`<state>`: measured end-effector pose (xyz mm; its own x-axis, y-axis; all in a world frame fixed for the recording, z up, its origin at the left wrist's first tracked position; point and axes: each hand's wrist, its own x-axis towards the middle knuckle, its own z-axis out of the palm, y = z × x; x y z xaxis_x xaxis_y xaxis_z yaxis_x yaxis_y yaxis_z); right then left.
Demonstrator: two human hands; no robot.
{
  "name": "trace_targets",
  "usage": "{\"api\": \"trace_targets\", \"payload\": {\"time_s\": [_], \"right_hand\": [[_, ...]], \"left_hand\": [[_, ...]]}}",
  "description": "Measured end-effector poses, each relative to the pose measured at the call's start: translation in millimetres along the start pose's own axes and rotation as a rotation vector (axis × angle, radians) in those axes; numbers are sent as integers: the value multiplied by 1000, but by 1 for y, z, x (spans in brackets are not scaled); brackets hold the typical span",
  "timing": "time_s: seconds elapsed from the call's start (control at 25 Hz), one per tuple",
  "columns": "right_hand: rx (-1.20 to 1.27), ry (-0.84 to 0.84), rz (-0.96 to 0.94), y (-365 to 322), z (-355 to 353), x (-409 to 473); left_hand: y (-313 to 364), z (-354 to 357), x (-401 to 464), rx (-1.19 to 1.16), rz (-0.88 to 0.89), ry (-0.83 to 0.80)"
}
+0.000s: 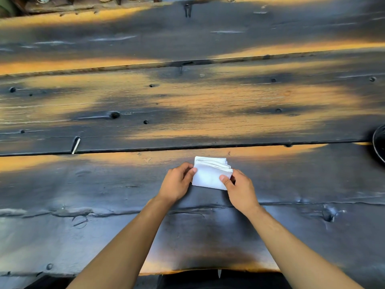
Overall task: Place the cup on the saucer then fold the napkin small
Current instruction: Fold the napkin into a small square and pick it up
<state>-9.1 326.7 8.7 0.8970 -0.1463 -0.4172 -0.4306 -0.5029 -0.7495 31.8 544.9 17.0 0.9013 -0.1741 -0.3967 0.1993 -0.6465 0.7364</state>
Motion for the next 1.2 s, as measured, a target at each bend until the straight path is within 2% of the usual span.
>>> {"api": "trace_targets", "payload": {"time_s": [0.2,0.44,0.64,0.8,0.88,0.96,1.0,1.08,1.2], "right_hand": [[79,30,95,-4,-1,7],[-84,33,152,-13,-1,21],[-169,119,207,-17,1,25],[-134,185,256,-23,3,21],[-149,291,138,-28,4,14],[-253,421,-160,-31,9,9],[-325,420,-299,-33,13,9],[-492,291,-453,-36,26,10],[-742,103,-435,-34,39,20]], "left_hand": [[6,2,13,117,-16,15],[11,9,19,207,-76,85],[20,22,27,315,-178,200],[23,24,27,318,-244,230],[17,20,23,288,-203,267],[4,8,18,351,-99,347],[-6,1,15,442,-43,399],[-31,-13,12,609,7,479],[-70,-29,6,696,-67,424]]}}
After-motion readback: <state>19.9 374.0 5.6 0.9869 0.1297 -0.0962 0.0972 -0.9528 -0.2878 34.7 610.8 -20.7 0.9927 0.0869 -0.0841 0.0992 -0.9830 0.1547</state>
